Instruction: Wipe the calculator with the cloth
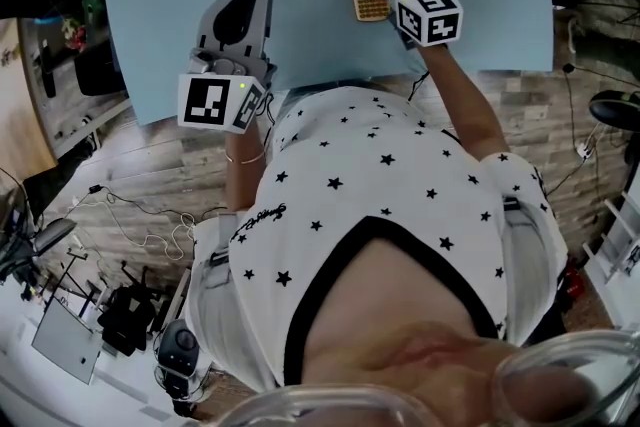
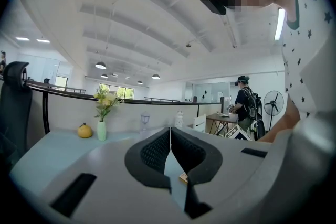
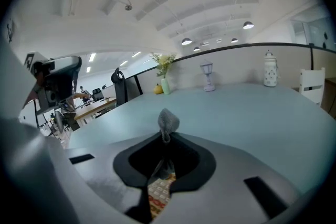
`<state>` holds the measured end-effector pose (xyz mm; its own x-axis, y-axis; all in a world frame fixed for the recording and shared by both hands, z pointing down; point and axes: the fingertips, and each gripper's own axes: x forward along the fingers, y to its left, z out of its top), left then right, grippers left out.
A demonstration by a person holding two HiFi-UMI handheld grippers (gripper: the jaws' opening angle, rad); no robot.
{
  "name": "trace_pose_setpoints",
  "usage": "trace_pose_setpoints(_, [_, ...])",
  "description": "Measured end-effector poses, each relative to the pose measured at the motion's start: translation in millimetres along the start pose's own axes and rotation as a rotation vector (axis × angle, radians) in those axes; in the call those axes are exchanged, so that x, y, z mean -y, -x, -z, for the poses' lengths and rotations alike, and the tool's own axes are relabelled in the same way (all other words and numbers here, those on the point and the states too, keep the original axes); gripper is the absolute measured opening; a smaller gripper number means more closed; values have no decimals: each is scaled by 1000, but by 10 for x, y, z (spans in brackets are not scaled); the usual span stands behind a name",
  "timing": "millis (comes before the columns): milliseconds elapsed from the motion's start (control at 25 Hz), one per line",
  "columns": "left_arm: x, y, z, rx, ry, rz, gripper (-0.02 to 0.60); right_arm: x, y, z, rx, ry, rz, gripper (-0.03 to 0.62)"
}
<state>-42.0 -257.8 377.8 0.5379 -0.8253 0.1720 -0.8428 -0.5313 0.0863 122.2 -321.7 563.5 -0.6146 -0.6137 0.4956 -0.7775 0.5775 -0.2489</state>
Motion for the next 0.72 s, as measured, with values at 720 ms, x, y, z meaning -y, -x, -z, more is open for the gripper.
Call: trace_pose_setpoints(720, [-25, 131, 38, -1, 13, -13, 29, -183, -161, 378, -99, 83, -8, 35])
